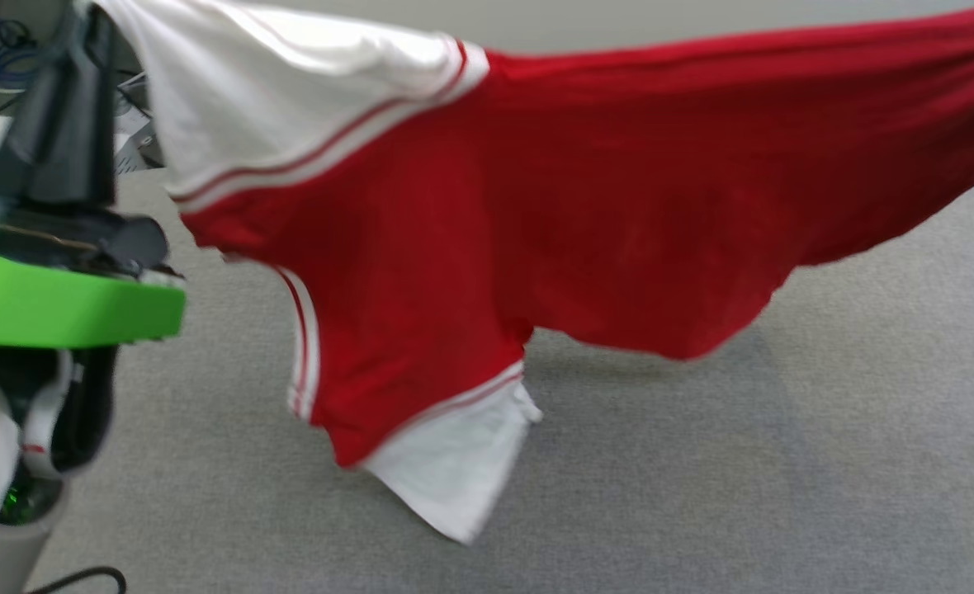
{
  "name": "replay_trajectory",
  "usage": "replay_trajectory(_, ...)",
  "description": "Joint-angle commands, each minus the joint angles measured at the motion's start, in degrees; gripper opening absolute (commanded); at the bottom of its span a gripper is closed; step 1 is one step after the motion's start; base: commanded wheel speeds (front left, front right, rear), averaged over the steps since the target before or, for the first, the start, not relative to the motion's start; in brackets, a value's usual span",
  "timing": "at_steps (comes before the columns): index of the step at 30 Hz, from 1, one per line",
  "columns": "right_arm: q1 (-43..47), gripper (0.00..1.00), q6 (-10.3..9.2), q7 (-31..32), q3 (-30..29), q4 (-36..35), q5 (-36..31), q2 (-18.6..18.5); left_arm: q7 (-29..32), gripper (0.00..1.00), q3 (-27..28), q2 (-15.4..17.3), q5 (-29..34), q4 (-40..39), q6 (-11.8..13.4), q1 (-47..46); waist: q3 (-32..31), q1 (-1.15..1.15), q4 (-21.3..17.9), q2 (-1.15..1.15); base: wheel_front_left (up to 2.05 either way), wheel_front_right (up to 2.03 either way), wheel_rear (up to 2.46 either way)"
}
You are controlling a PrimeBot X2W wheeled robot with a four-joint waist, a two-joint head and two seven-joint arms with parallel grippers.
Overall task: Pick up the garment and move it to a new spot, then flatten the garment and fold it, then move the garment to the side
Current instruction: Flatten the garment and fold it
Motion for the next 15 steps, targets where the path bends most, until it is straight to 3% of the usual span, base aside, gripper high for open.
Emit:
replay_trajectory(1, -1.22, 0.0, -0.04, -0.27, -0.45, -0.82, -0.64, 0.37, -0.49, 0.0, 1.2, 0.48, 0.26, -0.15, 0.53, -2.07, -0.17, 0.0, -1.8, 0.0, 0.0, 0.0, 0.0)
replay_trajectory(9, -4.71, 0.0, -0.04, -3.66, -1.06, -3.45, -2.24, 1.71, -0.35, 0.0, 4.34, 2.51, 0.33, 1.33, -0.67, -9.73, 1.9, 0.0, -4.02, 0.0, 0.0, 0.0, 0.0)
replay_trajectory(15, -8.35, 0.0, -0.04, -5.97, -3.02, -2.68, -3.24, 2.0, 0.95, 0.0, 4.8, 4.09, 0.06, 3.76, -3.06, -16.72, 6.32, 0.0, -4.75, 0.0, 0.0, 0.0, 0.0)
